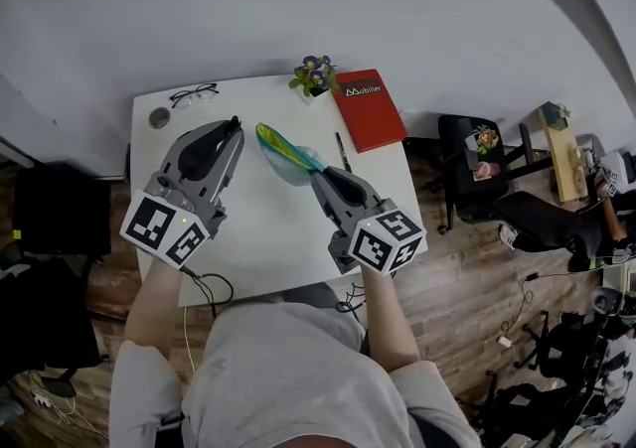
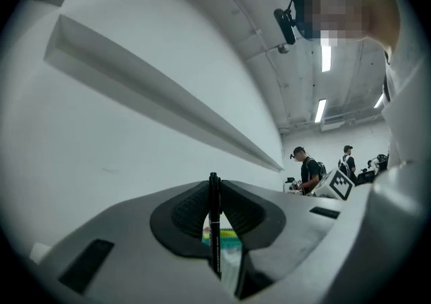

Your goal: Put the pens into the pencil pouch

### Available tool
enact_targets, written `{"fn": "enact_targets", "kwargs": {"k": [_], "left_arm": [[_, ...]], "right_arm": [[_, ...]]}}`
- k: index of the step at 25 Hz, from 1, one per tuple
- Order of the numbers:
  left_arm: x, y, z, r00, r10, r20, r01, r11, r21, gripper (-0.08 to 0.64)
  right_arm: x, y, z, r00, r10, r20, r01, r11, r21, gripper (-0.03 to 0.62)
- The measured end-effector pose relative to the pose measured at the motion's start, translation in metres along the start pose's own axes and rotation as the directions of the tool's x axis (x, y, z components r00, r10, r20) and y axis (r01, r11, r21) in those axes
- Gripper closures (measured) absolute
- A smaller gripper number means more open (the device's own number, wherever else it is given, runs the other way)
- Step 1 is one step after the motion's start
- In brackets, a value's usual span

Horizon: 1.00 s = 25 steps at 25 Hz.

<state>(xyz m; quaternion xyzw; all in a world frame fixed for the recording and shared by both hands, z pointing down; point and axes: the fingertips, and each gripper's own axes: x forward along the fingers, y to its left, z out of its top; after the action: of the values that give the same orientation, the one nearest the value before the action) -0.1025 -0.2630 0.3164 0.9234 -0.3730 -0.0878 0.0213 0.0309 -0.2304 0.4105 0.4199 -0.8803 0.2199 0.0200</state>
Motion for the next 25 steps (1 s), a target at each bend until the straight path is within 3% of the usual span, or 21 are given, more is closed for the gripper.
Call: {"fn": "enact_targets", "kwargs": {"k": [7, 14, 20, 25], "left_arm": [[0.014, -0.014, 0.043, 0.983, 0.061, 0.173, -0.055, 0.998, -0.039, 0.488], [0.022, -0.025, 0.072, 0.946, 0.1, 0.309, -0.095, 0.995, -0.033, 0.488], [0.032, -0.035, 0.075, 0.927, 0.121, 0.356, -0.116, 0.993, -0.035, 0.488], [0.04, -0.038, 0.058, 0.932, 0.141, 0.334, -0.131, 0.99, -0.051, 0.488]], "right_arm": [[-0.005, -0.004, 0.007, 0.998, 0.066, 0.001, -0.066, 0.998, -0.006, 0.525], [-0.007, -0.002, 0.009, 0.992, 0.123, -0.014, -0.123, 0.992, -0.018, 0.525], [-0.012, 0.0, 0.014, 0.987, 0.163, -0.012, -0.163, 0.986, -0.023, 0.525], [-0.014, 0.0, 0.017, 0.982, 0.188, -0.008, -0.188, 0.982, -0.019, 0.525]]}}
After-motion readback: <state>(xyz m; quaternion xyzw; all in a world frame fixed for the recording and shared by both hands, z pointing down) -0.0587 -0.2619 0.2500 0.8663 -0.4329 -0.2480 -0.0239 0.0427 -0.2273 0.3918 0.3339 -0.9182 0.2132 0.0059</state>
